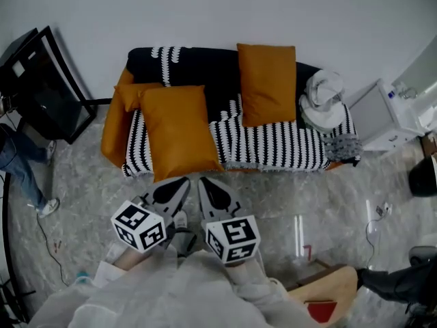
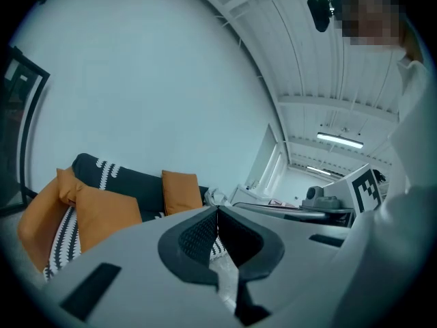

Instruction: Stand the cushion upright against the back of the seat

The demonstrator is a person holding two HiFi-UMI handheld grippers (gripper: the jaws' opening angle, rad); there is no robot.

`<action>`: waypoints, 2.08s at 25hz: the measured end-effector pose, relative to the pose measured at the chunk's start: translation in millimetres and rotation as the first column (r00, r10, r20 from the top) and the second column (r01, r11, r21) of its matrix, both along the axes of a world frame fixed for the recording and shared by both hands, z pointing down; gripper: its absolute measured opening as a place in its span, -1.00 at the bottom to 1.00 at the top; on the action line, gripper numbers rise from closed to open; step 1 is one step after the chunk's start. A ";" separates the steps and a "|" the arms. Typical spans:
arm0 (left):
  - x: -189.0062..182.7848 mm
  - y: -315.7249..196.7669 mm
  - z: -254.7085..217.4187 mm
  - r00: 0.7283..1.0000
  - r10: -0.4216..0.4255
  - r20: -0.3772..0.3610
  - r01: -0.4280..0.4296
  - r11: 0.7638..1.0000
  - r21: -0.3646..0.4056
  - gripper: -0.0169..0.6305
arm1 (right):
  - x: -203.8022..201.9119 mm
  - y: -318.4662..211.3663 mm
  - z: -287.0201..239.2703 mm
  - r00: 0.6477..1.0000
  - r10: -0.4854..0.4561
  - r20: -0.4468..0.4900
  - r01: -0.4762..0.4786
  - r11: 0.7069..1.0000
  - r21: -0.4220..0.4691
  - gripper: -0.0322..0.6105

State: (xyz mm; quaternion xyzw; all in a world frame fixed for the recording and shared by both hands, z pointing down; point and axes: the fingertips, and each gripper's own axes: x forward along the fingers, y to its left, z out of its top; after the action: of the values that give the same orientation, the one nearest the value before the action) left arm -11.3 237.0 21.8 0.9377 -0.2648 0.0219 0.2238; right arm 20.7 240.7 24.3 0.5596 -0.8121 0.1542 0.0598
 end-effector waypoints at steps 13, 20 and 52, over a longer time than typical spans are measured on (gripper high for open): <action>-3.0 -99.4 -0.3 0.999 0.051 0.003 -0.051 0.999 0.000 -0.92 | 6.1 -103.6 -4.8 0.997 0.067 -0.024 -0.067 0.998 0.015 -0.86; 1.0 -115.9 -0.3 0.995 0.102 0.005 -0.102 0.995 -0.003 -0.92 | 6.4 -123.1 -5.1 0.995 0.094 -0.022 -0.094 0.995 0.015 -0.86; 37.5 -134.7 14.1 1.000 0.018 0.013 -0.017 0.997 -0.078 -0.92 | 44.1 -148.6 11.3 0.999 -0.024 0.046 0.027 0.998 -0.059 -0.86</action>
State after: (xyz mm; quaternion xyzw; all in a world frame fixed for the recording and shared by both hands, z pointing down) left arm 26.2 102.2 36.0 0.9304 -0.2570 0.0405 0.2581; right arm 64.8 92.0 35.6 0.5434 -0.8154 0.1904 0.0602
